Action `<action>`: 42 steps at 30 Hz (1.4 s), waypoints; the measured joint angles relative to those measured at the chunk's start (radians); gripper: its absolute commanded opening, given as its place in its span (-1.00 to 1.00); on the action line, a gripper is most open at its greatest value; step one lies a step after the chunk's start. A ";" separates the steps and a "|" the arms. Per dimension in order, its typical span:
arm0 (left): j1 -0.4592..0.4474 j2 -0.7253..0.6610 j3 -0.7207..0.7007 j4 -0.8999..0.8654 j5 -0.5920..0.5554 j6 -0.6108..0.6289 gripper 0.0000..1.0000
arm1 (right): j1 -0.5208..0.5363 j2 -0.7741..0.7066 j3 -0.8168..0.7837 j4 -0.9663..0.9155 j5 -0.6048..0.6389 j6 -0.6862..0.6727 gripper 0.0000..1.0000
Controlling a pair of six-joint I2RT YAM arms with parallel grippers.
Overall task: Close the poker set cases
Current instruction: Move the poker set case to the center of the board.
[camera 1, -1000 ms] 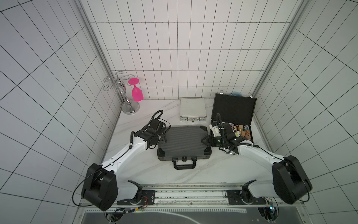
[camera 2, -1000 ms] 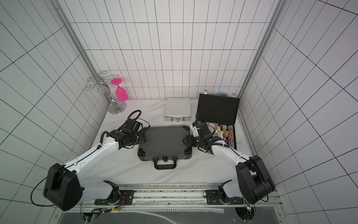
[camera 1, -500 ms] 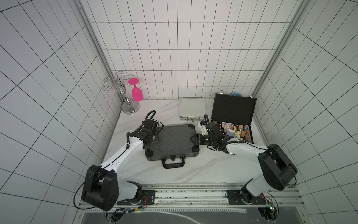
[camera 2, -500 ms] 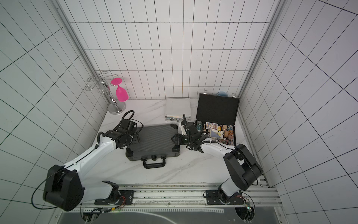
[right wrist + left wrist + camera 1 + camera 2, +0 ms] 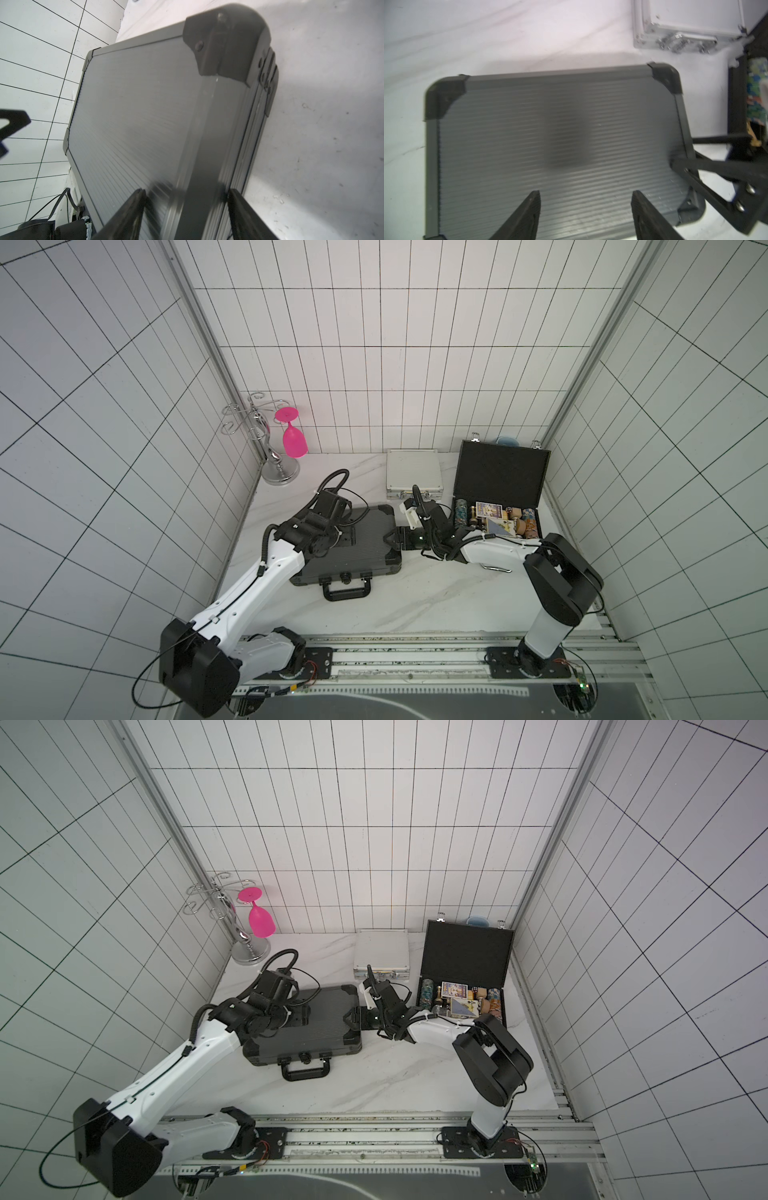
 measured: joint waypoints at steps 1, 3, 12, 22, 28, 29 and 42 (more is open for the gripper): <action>-0.029 0.007 0.000 -0.024 0.009 -0.005 0.34 | -0.008 -0.002 0.000 -0.005 -0.009 -0.002 0.33; -0.059 0.002 -0.026 -0.060 0.037 -0.041 0.28 | -0.017 -0.007 0.000 -0.020 -0.021 -0.009 0.34; -0.064 -0.227 -0.176 -0.220 0.136 -0.194 0.29 | -0.023 -0.011 0.024 -0.087 -0.039 -0.053 0.33; -0.101 -0.147 -0.305 -0.137 0.206 -0.272 0.35 | -0.014 -0.011 0.026 -0.092 -0.045 -0.065 0.33; -0.063 -0.080 -0.311 -0.050 0.098 -0.299 0.37 | -0.013 -0.011 0.027 -0.092 -0.043 -0.064 0.33; -0.048 -0.066 -0.314 -0.035 0.077 -0.299 0.37 | -0.013 -0.011 0.027 -0.092 -0.041 -0.064 0.33; 0.043 0.055 -0.277 0.029 0.097 -0.262 0.36 | -0.017 0.055 0.105 -0.094 -0.034 -0.072 0.34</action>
